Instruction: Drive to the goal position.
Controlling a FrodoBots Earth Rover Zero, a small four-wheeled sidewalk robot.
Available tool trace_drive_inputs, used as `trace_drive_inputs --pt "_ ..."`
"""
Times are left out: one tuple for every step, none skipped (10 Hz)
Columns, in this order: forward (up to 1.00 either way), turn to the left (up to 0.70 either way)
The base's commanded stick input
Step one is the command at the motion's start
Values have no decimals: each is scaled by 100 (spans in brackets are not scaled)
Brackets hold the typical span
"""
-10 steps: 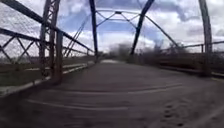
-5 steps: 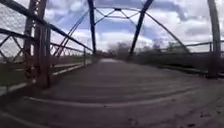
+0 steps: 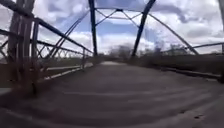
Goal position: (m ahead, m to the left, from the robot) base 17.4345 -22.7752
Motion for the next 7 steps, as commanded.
trace_drive_inputs --pt "96 0" --pt "96 0" --pt "96 0" --pt "96 0" --pt "96 0" --pt "96 0" --pt "96 0"
